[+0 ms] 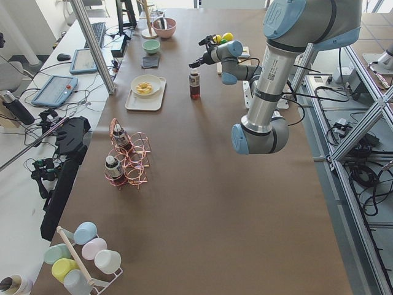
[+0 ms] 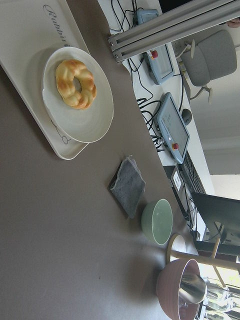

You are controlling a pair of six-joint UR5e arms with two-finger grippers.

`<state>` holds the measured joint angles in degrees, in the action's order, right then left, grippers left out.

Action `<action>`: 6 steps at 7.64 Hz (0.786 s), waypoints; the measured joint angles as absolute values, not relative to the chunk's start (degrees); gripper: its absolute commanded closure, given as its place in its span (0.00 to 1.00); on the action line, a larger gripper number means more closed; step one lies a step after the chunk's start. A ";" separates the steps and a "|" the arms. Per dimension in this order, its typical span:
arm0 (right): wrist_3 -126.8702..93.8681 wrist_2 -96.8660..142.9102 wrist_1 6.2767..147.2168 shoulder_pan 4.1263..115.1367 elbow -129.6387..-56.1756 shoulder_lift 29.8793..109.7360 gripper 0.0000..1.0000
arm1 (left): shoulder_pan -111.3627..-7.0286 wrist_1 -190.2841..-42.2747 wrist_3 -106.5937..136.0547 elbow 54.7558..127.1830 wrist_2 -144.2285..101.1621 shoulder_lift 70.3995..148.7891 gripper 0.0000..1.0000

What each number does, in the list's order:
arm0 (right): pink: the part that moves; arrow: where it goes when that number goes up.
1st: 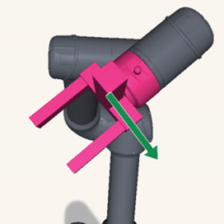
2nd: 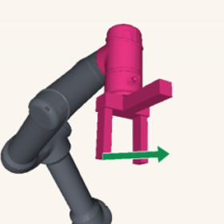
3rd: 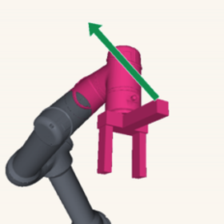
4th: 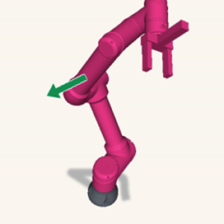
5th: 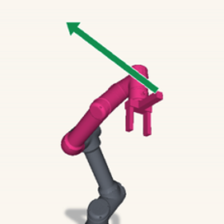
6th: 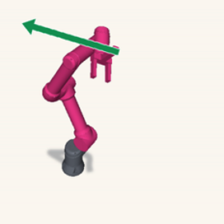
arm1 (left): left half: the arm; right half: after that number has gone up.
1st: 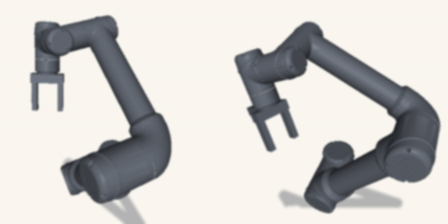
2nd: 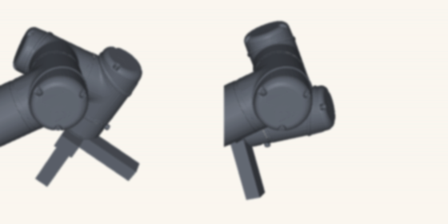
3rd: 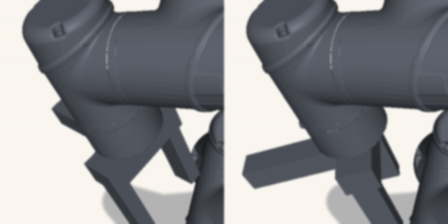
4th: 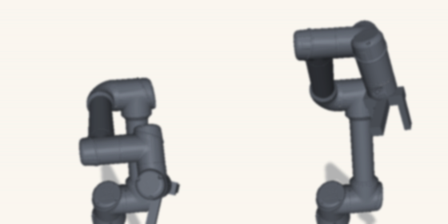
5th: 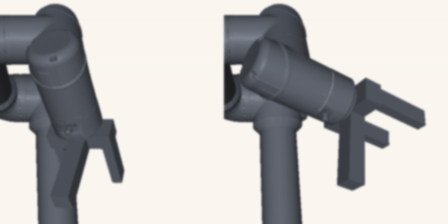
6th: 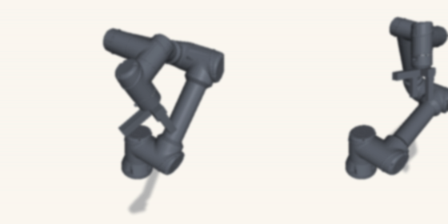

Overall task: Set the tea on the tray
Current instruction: 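Lower the bottle upright onto the table and open the left gripper, then withdraw the left arm back toward the rack corner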

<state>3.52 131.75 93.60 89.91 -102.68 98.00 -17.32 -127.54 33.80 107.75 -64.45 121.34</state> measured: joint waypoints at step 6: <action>3.48 131.75 93.59 89.91 -102.71 97.99 0.00 | -32.59 -127.63 44.24 112.41 -87.71 114.08 0.03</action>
